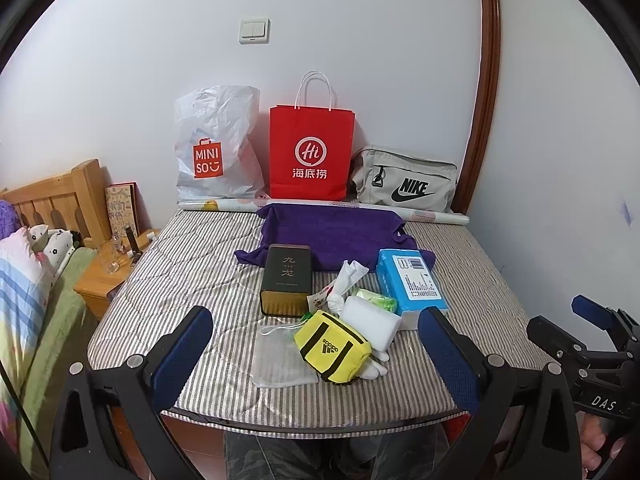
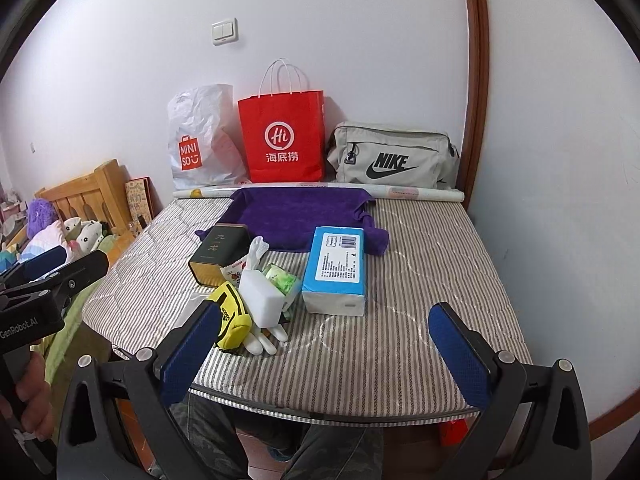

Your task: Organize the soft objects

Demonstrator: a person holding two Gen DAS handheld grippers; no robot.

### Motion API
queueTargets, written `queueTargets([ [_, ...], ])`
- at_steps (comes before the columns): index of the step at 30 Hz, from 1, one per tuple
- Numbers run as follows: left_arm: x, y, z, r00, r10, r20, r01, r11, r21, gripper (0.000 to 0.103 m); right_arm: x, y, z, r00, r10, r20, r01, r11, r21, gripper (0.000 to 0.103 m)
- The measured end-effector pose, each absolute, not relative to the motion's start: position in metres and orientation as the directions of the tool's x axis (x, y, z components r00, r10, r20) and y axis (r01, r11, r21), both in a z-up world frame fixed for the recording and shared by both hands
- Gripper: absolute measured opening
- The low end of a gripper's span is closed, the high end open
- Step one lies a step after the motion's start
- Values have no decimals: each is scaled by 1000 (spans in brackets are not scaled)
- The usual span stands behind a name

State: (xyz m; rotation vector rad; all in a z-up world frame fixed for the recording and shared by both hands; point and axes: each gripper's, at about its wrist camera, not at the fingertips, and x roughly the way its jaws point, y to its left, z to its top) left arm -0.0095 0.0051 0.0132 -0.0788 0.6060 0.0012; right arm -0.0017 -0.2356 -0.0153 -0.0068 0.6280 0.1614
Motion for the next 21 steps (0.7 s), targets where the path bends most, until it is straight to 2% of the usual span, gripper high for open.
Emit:
queueTargets([
  [21, -12, 4, 11, 825, -21, -565, -24, 997, -73, 103, -7, -233, -10, 801, 148, -581, -154, 987, 39, 102],
])
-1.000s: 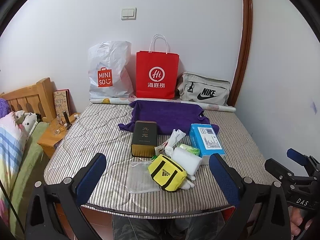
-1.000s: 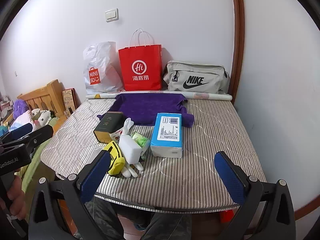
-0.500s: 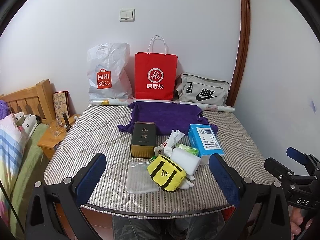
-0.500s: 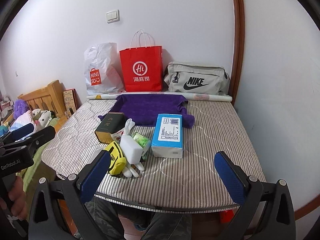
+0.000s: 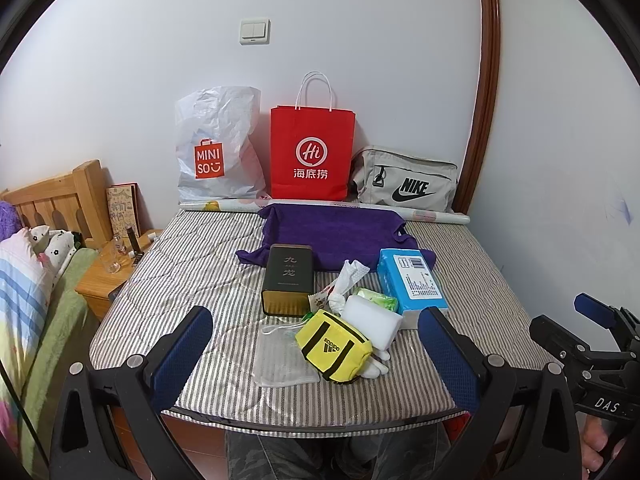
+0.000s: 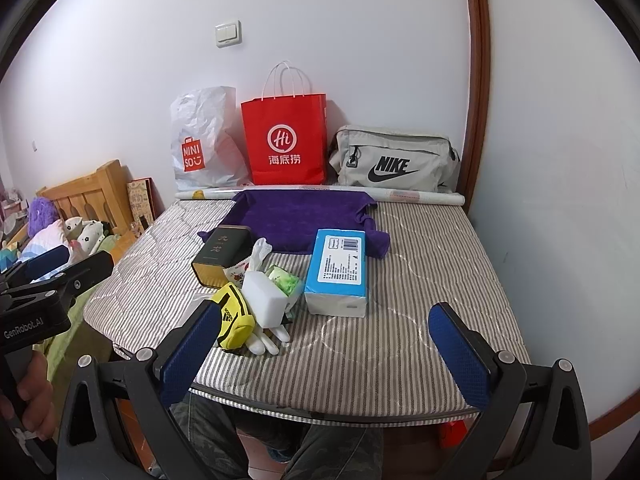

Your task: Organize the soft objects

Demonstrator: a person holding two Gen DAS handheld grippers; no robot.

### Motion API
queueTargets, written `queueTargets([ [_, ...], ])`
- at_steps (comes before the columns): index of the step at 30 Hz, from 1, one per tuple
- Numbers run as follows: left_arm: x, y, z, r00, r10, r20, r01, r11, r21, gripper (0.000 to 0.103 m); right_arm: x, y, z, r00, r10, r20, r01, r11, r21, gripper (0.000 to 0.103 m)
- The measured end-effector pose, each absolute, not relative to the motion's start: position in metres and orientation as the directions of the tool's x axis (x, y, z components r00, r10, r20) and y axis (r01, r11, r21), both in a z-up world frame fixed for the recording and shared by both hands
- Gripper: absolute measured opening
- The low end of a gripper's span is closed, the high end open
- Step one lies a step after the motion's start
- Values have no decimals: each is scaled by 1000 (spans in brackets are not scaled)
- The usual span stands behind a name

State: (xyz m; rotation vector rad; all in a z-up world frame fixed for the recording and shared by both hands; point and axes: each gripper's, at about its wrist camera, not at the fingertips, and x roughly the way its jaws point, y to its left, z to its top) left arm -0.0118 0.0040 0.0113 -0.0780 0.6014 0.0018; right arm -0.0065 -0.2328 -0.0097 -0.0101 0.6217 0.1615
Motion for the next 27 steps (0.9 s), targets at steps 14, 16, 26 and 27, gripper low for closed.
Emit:
queueTargets([
  [14, -13, 4, 11, 825, -20, -564, -24, 997, -71, 103, -9, -233, -6, 803, 149, -577, -155, 987, 38, 102],
  [16, -12, 3, 10, 826, -20, -564, -25, 997, -71, 103, -8, -234, -4, 804, 148, -576, -155, 987, 37, 102],
  [26, -14, 4, 11, 826, -19, -563, -25, 997, -70, 103, -8, -235, -6, 806, 150, -573, -157, 987, 36, 102],
  [27, -14, 5, 11, 826, -19, -563, -25, 997, -70, 103, -7, -235, -6, 806, 150, -573, -158, 987, 36, 102],
])
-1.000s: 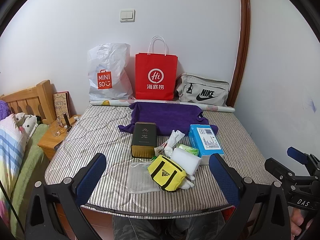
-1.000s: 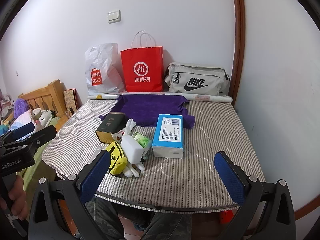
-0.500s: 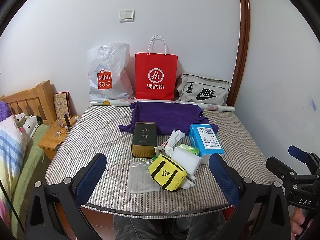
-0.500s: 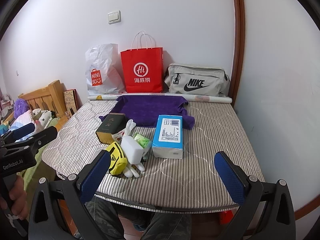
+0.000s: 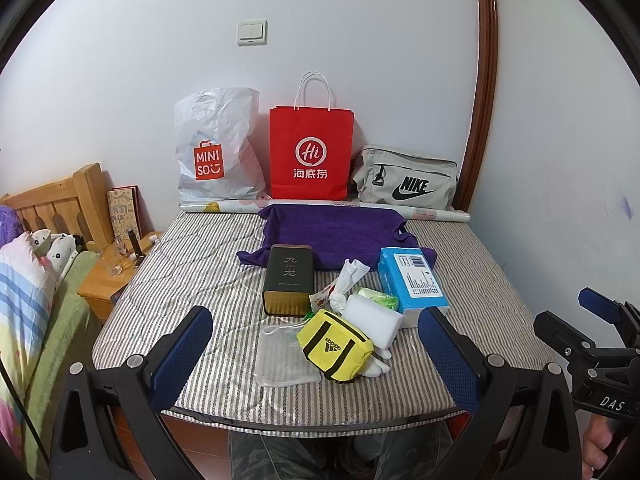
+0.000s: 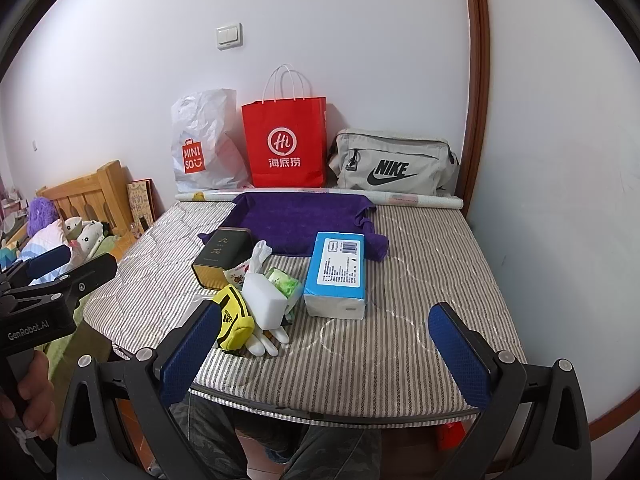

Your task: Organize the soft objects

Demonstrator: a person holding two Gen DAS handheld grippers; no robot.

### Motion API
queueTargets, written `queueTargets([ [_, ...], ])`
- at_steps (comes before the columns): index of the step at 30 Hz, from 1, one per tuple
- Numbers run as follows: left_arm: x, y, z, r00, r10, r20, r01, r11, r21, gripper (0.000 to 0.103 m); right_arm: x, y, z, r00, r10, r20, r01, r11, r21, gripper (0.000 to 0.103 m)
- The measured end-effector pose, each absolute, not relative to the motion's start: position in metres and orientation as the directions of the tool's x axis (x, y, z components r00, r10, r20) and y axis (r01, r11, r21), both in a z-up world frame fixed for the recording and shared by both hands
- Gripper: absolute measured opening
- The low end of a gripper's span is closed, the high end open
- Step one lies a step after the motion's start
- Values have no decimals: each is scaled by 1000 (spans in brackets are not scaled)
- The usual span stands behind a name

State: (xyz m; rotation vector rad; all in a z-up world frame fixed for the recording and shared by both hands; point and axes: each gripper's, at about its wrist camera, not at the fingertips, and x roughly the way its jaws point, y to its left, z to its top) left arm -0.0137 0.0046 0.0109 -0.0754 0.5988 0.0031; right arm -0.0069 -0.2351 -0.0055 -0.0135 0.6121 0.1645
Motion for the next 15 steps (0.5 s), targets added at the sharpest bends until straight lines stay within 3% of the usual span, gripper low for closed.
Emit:
queueTargets([
  [15, -8, 11, 3, 811, -21, -585, -28, 997, -74, 103, -4, -233, -10, 802, 154, -578, -168, 985, 30, 102],
])
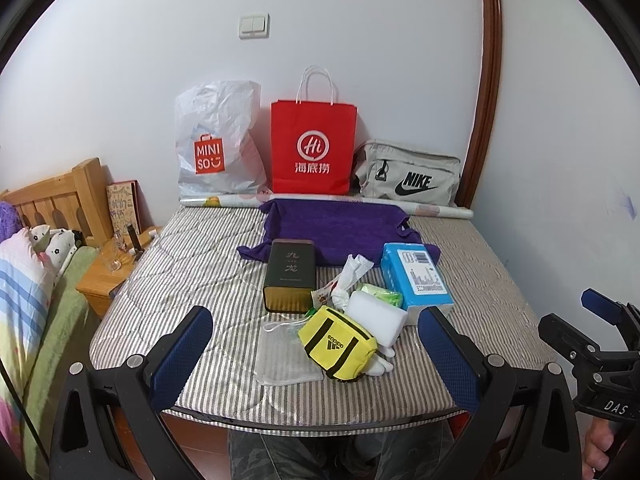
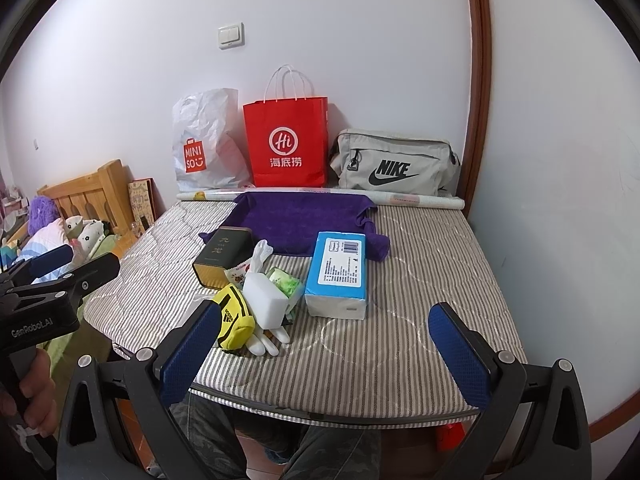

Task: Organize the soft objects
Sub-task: 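Close the right tool on the yellow Adidas pouch while the left tool approaches the white mesh bag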

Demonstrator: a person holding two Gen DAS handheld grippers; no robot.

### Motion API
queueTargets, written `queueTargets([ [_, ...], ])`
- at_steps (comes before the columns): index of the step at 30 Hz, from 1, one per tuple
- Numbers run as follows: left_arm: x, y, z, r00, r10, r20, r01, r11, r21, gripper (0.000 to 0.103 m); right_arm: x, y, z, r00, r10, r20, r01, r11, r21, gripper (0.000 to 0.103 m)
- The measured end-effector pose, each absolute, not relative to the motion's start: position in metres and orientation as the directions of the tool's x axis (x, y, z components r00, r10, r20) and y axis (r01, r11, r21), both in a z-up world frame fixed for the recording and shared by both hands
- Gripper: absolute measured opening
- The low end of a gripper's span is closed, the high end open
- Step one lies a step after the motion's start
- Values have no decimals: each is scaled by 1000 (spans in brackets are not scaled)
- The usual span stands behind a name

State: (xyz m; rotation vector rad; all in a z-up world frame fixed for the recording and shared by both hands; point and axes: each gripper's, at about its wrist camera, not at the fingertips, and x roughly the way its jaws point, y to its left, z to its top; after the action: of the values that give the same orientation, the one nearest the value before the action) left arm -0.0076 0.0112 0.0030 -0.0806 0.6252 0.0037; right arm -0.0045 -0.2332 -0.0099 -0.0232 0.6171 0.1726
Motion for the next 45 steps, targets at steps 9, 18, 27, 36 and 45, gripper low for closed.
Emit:
queueTargets([
  [9, 25, 30, -32, 753, -48, -657, -18, 995, -93, 103, 18, -228, -39, 768, 166, -619, -182, 982, 38, 102],
  [18, 66, 49, -90, 659, -8, -752, -67, 995, -69, 103, 47, -216, -84, 714, 159, -682, -211, 977, 7, 102],
  [27, 93, 68, -147, 531, 92, -842, -155, 988, 10, 103, 63, -200, -115, 674, 261, -691, -306, 950, 60, 102],
  [36, 98, 95, -163, 508, 98, -856, -226, 974, -23, 103, 79, -153, -140, 591, 396, -703, -453, 884, 117, 88],
  [45, 106, 97, -175, 522, 59, -851, -186, 981, -46, 103, 105, -141, -172, 494, 471, -730, -401, 869, 289, 65],
])
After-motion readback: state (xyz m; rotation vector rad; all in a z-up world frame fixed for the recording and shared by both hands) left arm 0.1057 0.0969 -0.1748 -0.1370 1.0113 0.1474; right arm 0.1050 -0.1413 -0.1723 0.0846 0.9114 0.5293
